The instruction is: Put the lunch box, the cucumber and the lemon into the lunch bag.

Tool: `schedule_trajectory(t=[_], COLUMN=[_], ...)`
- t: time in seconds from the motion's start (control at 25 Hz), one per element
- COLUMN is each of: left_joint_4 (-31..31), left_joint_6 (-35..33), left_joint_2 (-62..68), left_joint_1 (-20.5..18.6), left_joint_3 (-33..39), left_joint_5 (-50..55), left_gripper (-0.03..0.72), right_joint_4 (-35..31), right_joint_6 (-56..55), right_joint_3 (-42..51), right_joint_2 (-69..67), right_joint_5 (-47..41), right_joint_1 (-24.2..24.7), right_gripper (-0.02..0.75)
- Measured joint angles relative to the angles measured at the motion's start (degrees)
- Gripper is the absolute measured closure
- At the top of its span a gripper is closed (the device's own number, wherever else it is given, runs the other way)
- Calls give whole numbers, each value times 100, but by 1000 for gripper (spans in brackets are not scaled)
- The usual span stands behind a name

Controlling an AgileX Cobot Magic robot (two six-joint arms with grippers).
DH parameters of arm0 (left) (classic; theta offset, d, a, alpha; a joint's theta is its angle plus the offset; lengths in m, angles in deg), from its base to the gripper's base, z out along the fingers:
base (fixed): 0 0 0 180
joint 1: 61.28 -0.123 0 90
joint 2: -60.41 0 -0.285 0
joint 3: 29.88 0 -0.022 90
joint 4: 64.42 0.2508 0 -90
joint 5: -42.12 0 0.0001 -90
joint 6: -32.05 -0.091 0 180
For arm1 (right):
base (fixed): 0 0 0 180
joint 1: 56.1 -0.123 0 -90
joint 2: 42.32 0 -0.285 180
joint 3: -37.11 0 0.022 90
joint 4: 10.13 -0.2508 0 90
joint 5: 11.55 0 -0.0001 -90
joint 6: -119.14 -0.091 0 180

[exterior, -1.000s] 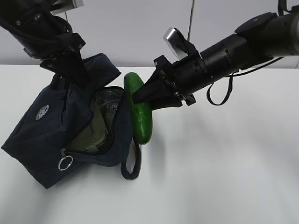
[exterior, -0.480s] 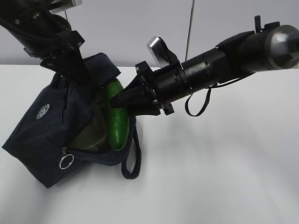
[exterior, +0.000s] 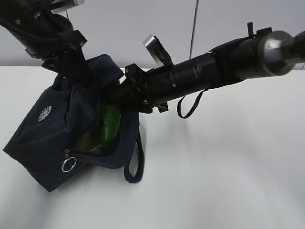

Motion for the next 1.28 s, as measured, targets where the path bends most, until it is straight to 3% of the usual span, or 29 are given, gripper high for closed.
schedule_trajectory(t=[0.32, 0.8, 1.28], left_joint_4=[-39, -81, -81], left_joint_6=[-10, -18, -18], left_joint_2=[0, 0, 0], left_joint_1=[0, 0, 0], left_joint_3=[0, 0, 0], left_joint_5=[0, 27, 40], left_gripper=[678, 678, 678], right_joint_4=[-271, -1068, -1250], right_joint_6=[349, 828, 1043], right_joint_3=[0, 0, 0], right_joint_2=[-66, -722, -803], right_joint_5=[177, -249, -663], right_joint_1=[-15, -236, -224], right_gripper=[461, 458, 302])
